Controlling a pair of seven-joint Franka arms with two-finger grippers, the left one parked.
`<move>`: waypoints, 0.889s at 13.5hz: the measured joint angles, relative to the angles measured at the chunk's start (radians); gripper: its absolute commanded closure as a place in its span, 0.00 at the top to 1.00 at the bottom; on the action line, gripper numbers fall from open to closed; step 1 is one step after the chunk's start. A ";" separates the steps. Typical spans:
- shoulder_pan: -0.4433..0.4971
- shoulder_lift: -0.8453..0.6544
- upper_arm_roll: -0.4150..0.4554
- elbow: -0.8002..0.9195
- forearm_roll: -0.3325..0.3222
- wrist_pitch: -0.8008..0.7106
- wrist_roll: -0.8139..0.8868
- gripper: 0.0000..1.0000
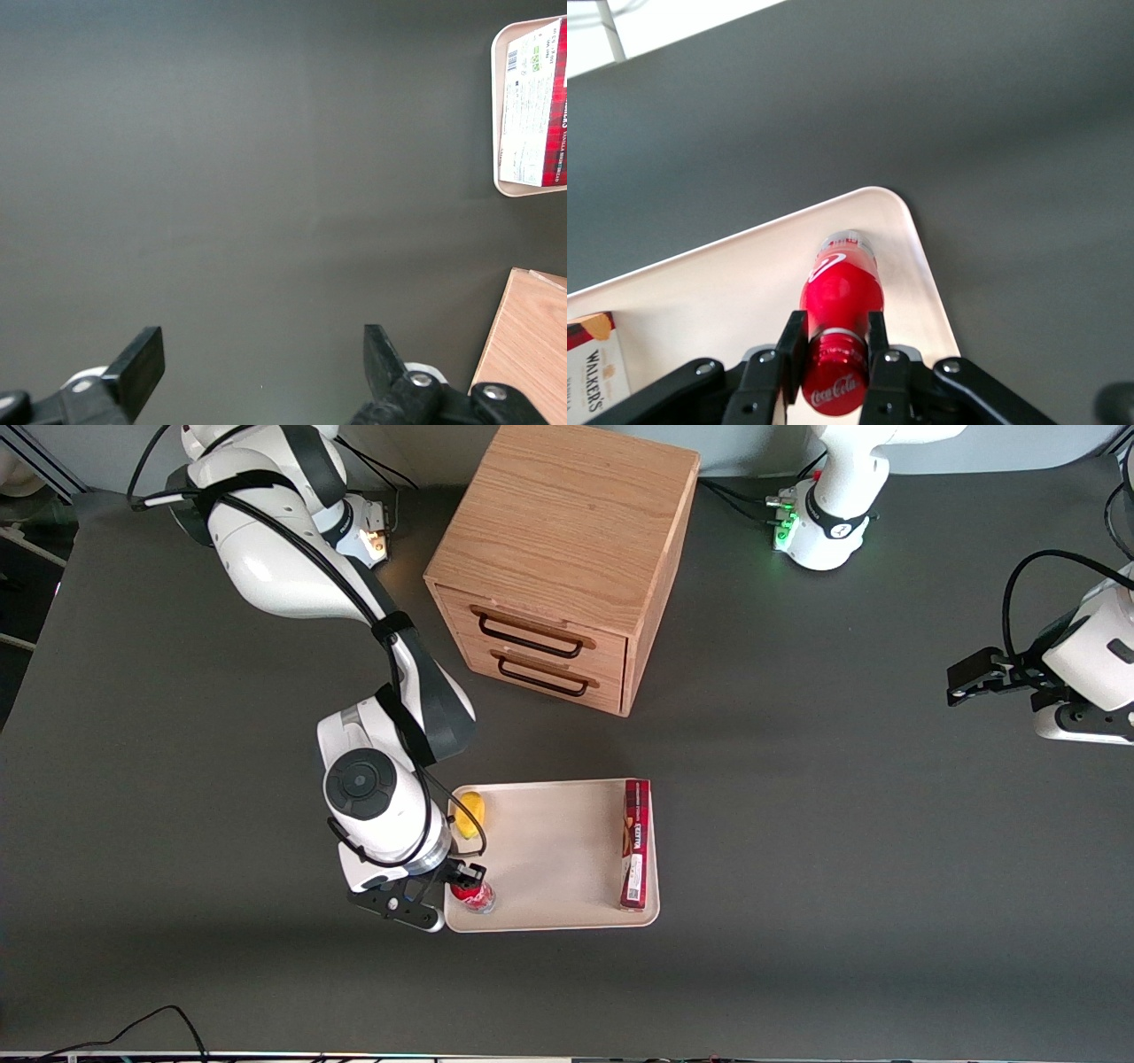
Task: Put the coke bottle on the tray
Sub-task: 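Lower the bottle onto the tray beside the lemon and release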
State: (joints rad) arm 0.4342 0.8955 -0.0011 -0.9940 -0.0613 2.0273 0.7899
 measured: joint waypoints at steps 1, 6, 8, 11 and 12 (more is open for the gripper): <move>0.001 0.000 -0.002 0.003 -0.001 0.001 0.000 0.68; 0.001 0.001 -0.003 0.005 -0.006 0.004 0.000 1.00; 0.002 0.001 -0.003 0.008 -0.008 0.004 0.000 1.00; 0.002 -0.004 -0.003 0.021 -0.009 -0.014 0.000 1.00; 0.002 -0.009 -0.003 0.029 -0.009 -0.046 0.000 1.00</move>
State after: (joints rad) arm 0.4358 0.8868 -0.0043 -0.9649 -0.0705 1.9808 0.7900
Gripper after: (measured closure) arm 0.000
